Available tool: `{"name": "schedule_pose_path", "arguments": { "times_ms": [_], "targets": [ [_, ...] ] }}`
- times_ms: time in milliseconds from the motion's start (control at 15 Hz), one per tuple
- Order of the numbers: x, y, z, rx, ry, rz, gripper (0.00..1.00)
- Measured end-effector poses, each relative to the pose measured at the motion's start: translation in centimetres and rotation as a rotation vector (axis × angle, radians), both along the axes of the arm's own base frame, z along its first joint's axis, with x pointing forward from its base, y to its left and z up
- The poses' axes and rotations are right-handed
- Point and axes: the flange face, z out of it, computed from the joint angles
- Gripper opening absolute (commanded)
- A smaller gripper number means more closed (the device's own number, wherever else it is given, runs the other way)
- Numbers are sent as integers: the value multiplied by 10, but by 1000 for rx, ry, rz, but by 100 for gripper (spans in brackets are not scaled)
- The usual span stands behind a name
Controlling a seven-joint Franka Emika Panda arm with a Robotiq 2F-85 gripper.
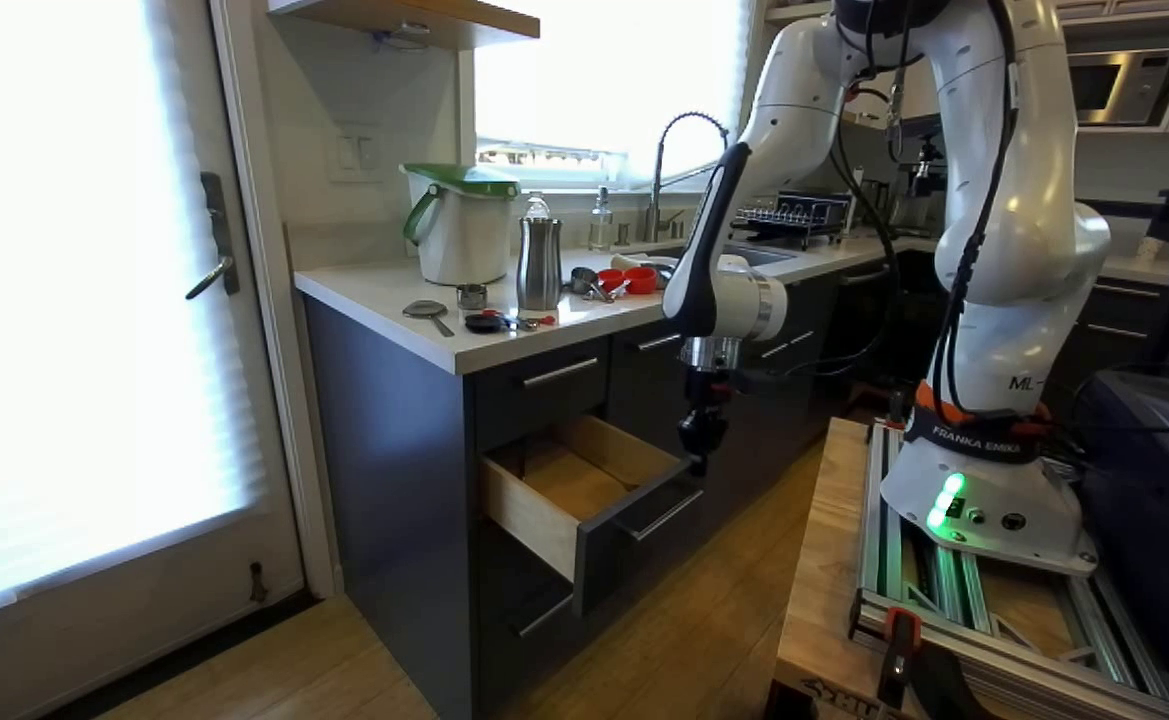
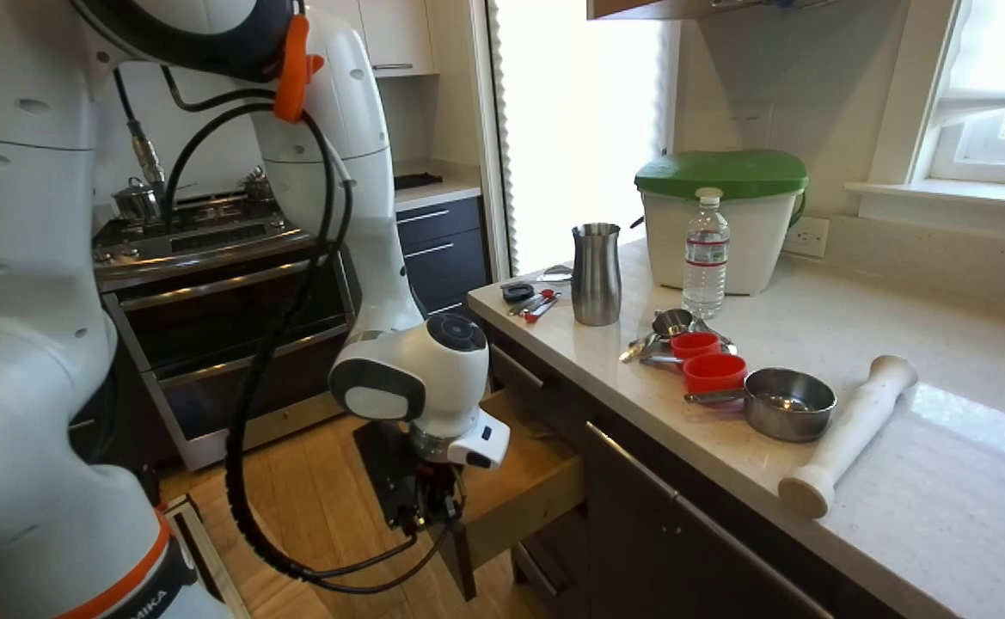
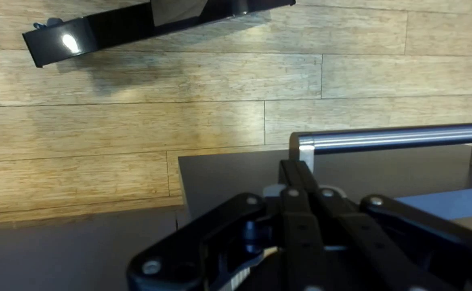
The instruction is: Close the open drawer fully
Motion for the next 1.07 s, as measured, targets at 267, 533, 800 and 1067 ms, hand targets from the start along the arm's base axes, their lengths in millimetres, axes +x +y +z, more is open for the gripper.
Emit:
{"name": "schedule_pose_path", "arguments": {
  "times_ms": [267,533,800,1067],
  "targets": [
    [8,-4,9,-47,-87,-81,0],
    [15,-11,12,-117,-151,-134,0],
    [23,-15,4,-151,-178,-166,0],
    [41,-17,0,-157,-230,-214,0]
  ]
}}
